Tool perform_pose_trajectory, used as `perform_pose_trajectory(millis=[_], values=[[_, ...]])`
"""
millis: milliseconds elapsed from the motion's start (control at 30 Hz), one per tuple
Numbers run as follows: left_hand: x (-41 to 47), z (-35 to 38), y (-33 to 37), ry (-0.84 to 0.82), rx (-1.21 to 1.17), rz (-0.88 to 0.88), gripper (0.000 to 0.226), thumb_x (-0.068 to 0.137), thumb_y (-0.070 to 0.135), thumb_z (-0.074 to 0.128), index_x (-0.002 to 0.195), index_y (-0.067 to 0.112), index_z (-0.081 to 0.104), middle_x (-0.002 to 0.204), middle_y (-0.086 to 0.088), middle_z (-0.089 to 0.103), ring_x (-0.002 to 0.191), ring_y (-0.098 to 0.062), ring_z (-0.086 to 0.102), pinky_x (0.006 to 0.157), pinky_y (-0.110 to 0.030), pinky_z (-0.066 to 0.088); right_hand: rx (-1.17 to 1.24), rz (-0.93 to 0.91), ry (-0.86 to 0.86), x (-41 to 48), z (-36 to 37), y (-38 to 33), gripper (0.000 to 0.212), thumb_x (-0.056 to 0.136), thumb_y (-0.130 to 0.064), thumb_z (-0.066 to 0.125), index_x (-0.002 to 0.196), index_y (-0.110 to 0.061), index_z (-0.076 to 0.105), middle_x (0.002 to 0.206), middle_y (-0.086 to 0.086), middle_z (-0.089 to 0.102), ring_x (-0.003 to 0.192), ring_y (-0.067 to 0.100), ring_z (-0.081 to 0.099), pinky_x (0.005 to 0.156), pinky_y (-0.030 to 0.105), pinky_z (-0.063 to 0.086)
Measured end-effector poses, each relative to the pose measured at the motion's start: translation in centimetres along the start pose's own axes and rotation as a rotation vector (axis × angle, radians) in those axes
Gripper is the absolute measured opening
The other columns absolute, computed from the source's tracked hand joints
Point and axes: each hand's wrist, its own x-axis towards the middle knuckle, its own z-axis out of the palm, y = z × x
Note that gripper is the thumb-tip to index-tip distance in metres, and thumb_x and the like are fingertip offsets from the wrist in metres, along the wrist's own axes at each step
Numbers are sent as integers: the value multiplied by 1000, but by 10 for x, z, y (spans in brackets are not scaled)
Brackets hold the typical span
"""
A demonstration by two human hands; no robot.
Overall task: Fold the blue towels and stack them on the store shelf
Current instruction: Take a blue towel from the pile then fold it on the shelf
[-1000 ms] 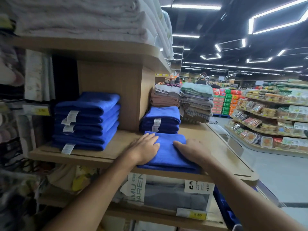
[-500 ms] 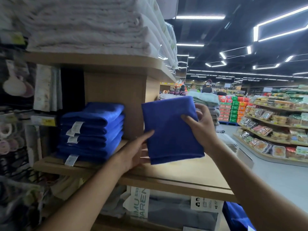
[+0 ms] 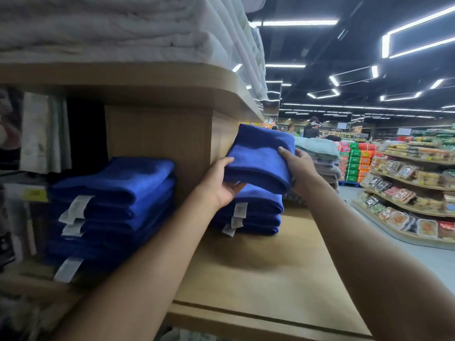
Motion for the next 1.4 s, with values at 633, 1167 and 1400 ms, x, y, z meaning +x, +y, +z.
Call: perform_pose_trajectory(millis=[633,1167,1400], values=[[10,-25,-31,298,1143,569,52,89,13,53,140,9,49,141,-10,54,129,-27,50,98,-25,34,-484,-56,-10,24,-2,72,56,91,-16,66,144,-8,53,140,7,58,128,26,55,108,36,43],[18,-43,-49,-95,1772,731,40,90,16,57,129,22,63,130,-2,62,122,-23,55,104,-37,44,-805,-100,-146,-21,-62,47,40,101,-36,53,102,-4,76,92,13,73,83,23,58,80,41,51],[-16,-10,-61,-181,1873,852,38,93,19,54,131,24,62,133,-1,60,127,-24,51,107,-40,39,-970,-89,-115,-76,-179,-32,19,99,-27,62,88,-17,74,88,5,74,78,18,66,67,29,53]])
